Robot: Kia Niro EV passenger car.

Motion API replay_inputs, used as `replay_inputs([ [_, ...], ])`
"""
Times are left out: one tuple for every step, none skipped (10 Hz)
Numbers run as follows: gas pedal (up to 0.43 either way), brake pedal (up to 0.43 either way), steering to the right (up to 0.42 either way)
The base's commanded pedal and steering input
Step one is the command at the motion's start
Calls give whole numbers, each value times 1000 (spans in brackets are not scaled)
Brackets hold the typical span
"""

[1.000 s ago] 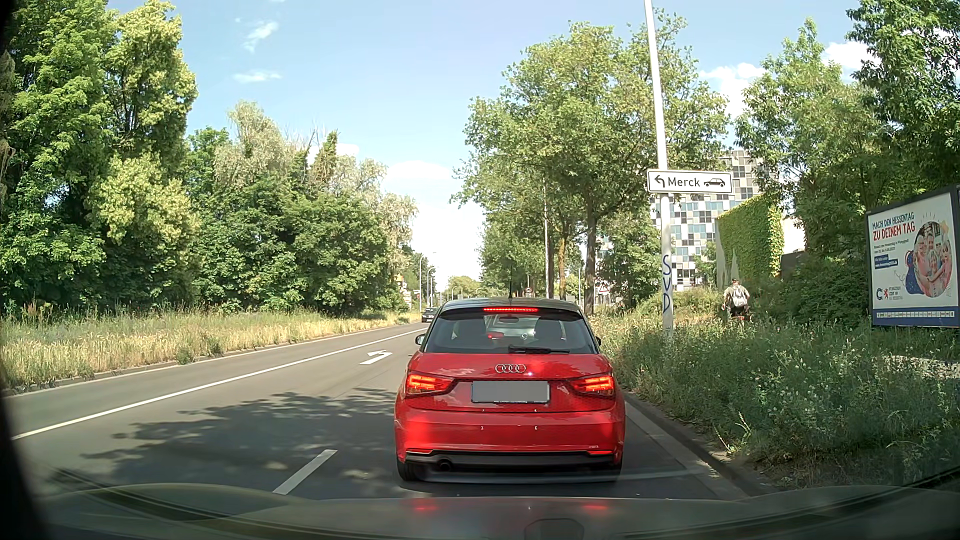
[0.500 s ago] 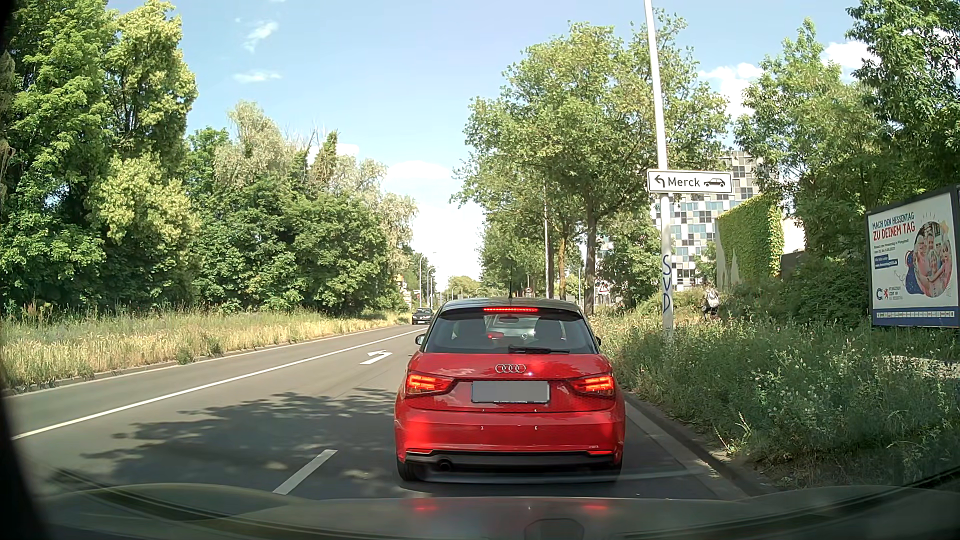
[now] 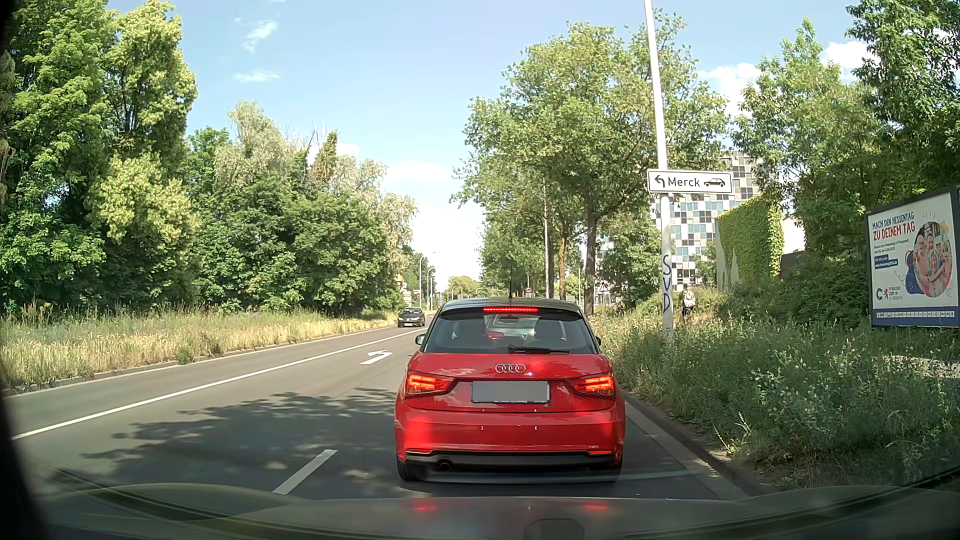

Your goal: Follow the waypoints while adhering to traffic rules and regulations

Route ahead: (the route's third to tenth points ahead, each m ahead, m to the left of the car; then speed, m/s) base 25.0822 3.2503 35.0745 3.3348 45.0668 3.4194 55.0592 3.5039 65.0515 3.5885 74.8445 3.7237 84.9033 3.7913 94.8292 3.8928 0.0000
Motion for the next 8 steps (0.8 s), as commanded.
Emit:
replay_inputs([
  [0, 293, 5],
  [0, 293, 5],
  [0, 293, 5],
  [0, 293, 5],
  [0, 293, 5],
  [0, 293, 5],
  [0, 293, 5],
  [0, 293, 5],
])
